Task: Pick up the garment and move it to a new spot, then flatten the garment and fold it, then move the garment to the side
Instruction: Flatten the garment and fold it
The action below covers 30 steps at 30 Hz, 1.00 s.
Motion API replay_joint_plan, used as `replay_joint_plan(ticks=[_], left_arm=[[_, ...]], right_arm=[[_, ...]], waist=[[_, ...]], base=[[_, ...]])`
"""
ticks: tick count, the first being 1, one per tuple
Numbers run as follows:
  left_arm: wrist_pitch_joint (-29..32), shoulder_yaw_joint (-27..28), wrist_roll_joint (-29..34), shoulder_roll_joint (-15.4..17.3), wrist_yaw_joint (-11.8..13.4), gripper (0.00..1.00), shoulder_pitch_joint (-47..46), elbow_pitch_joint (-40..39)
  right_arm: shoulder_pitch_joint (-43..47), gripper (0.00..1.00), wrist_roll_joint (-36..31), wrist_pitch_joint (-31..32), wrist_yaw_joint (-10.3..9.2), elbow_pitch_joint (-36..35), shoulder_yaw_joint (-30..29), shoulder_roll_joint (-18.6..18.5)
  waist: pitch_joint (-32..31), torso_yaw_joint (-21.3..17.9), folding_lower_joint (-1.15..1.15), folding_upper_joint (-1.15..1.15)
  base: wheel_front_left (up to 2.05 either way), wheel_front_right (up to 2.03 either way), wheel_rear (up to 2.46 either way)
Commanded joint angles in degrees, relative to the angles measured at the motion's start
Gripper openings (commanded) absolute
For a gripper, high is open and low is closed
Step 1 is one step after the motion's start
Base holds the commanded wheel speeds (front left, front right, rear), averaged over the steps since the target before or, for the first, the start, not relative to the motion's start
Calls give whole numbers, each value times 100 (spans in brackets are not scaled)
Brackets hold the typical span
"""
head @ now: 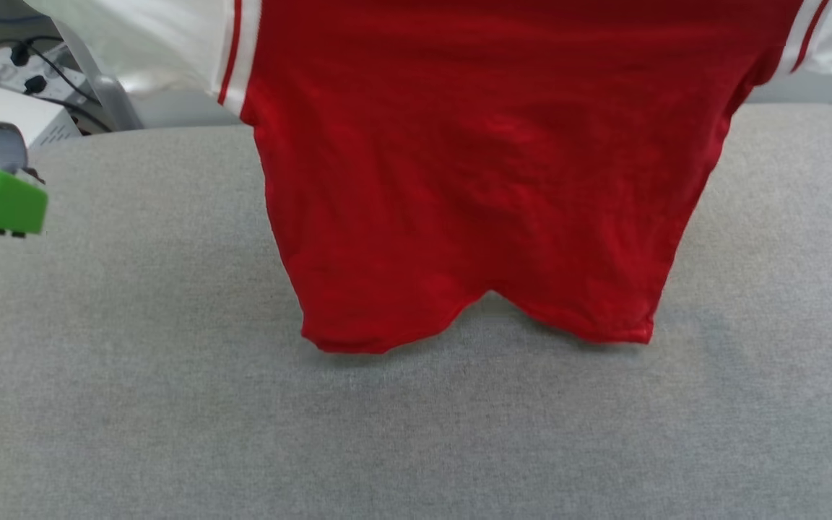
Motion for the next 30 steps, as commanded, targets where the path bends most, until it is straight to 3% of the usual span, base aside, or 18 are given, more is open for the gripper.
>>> replay_joint_plan(ticks=[1,5,12,21,30], left_arm=[[43,52,9,93,-74,0,-192,58],[163,77,-10,189,-319,0,-621,268],[485,-38,74,272,-1052,0,-1928,1030],[630,-257,269,-548,-1744,0,-4526,2647],[-58,-351,557,-1384,-1977,0,-6254,4635]], right_arm=[[-225,0,41,-19,-5,77,59,-32],[-688,0,53,-84,-5,311,202,-71],[-1941,0,-86,-426,-5,1075,563,-144],[-4025,0,-233,-1051,-5,2587,429,313],[-5398,0,-972,-2107,-5,3982,-267,1081]], waist=[[298,-31,1,65],[717,-27,1,65],[1722,-29,1,65],[2729,7,1,65],[3201,66,1,65]], base=[[0,0,0],[0,0,0],[0,0,0],[0,0,0],[0,0,0]])
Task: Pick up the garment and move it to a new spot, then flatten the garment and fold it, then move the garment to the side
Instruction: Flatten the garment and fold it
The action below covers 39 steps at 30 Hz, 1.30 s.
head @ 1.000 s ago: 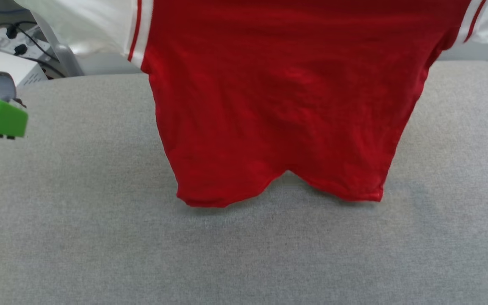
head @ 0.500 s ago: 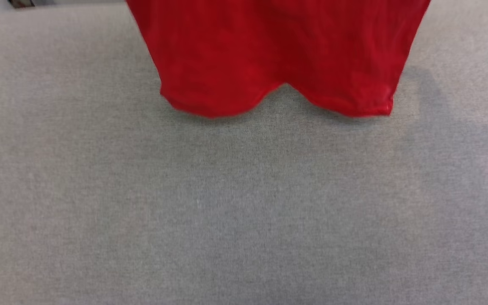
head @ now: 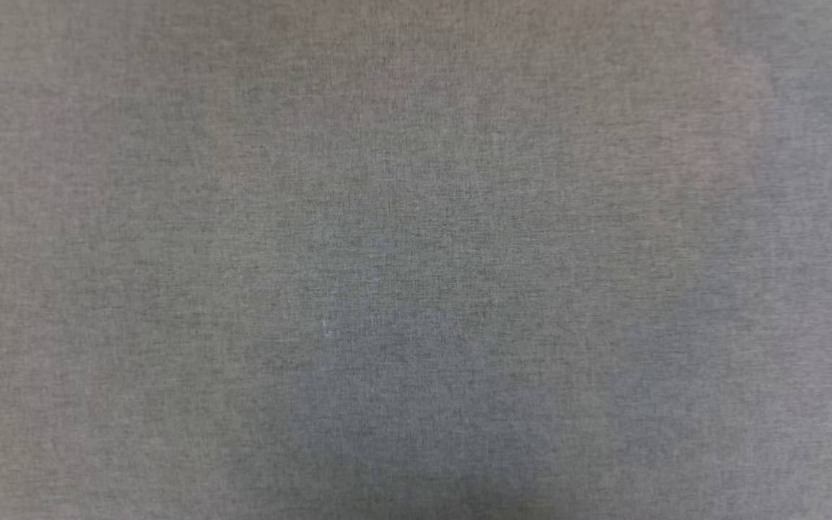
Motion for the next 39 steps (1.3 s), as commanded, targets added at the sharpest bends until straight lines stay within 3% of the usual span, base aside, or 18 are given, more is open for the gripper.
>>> replay_joint_plan(ticks=[1,8,15,20,31,35,39], left_arm=[[-153,4,110,-45,-38,0,-158,238],[-747,-160,137,-408,-227,0,-189,1303],[-1275,-485,29,-882,-395,0,675,1838],[-1443,-715,-46,-1085,-456,0,1454,1973],[-1575,-719,-488,-1092,-488,0,3675,1933],[-1586,-595,-675,-1048,-414,0,4596,1731],[-1590,-501,-774,-978,-255,0,5631,1210]], right_arm=[[-100,0,-107,-110,-11,177,-59,15],[-204,0,-265,-563,-11,853,-79,284],[234,0,50,-883,-11,1348,-177,492],[787,0,353,-1034,-11,1462,63,489],[3078,0,1150,-911,-11,1465,1126,88],[3928,0,1812,-793,-11,1102,1462,43],[4798,0,2450,-685,-11,519,1747,-246]], waist=[[323,69,-1,65],[494,182,-1,65],[414,294,-1,65],[111,354,-1,65],[-1259,383,-1,65],[-1717,345,-1,65],[-2025,353,-1,65]], base=[[0,0,0],[0,0,0],[0,0,0],[0,0,0],[0,0,0],[0,0,0],[0,0,0]])
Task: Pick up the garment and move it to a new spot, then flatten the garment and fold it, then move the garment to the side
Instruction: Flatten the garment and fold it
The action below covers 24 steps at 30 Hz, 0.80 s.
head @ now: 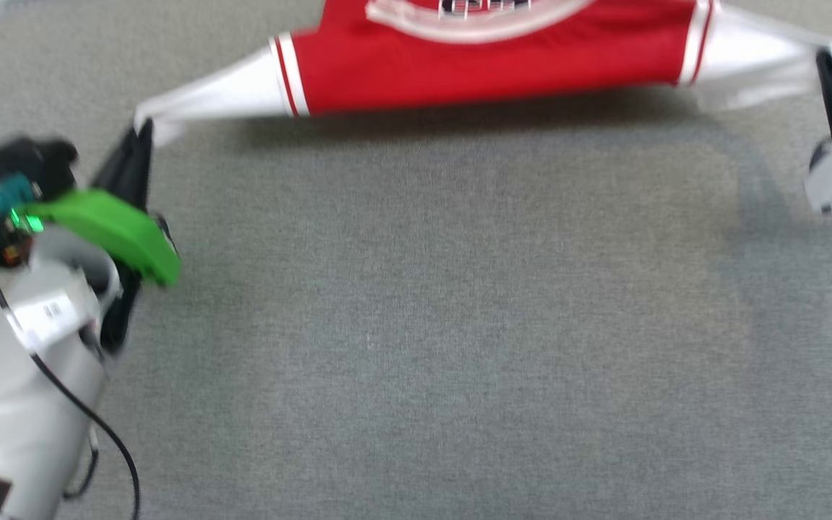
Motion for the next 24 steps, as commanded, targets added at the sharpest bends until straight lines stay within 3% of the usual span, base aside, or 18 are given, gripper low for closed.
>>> replay_joint_plan(ticks=[1,12,24], left_arm=[[-36,28,-106,80,105,0,363,-163],[359,-351,-127,388,555,0,2165,-1376],[604,-380,-496,721,1133,0,3773,-2631]], right_arm=[[345,0,207,51,-10,-180,84,-189],[2106,0,1062,258,-10,-1226,689,-955],[3559,0,1736,1025,-10,-1945,1155,-1574]], waist=[[-573,8,1,65],[-1184,-19,1,65],[-1787,-35,1,65]], base=[[0,0,0],[0,0,0],[0,0,0]])
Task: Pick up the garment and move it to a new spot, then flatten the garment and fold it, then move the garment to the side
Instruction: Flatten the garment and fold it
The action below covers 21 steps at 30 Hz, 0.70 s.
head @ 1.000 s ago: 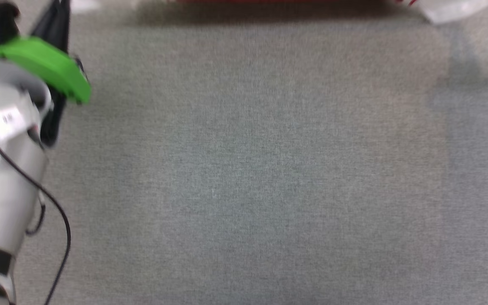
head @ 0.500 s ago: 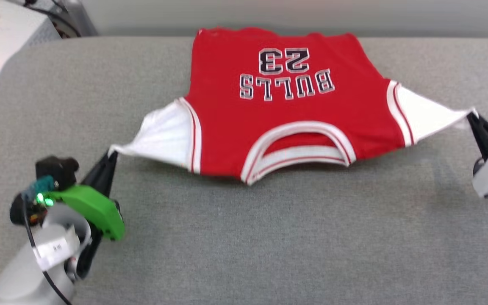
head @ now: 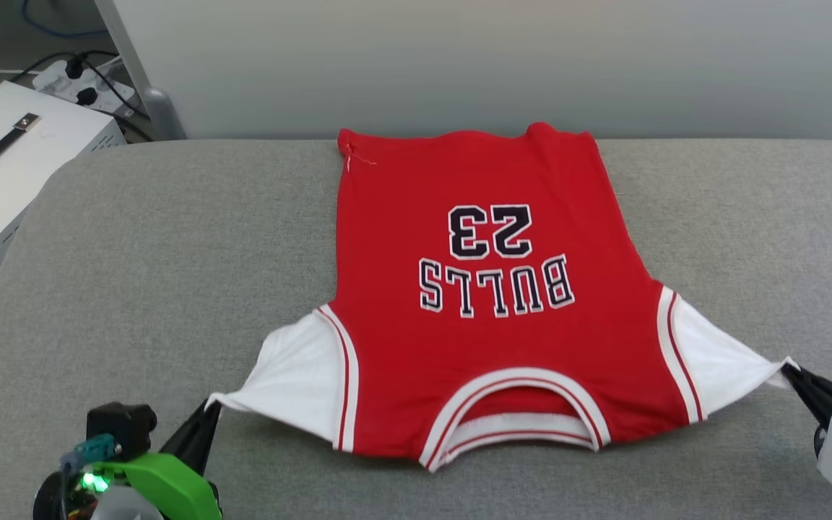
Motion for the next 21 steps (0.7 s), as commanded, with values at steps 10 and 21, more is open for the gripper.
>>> replay_joint_plan(ticks=[10,21], left_arm=[[341,-144,-238,277,221,0,846,-659],[543,-200,-290,244,273,0,750,-1168]], right_arm=[[1111,0,653,850,-10,-621,-102,-233],[1122,100,518,1382,-10,-930,-635,-234]], waist=[[-290,-14,1,65],[-28,33,1,65]], base=[[0,0,0],[0,0,0]])
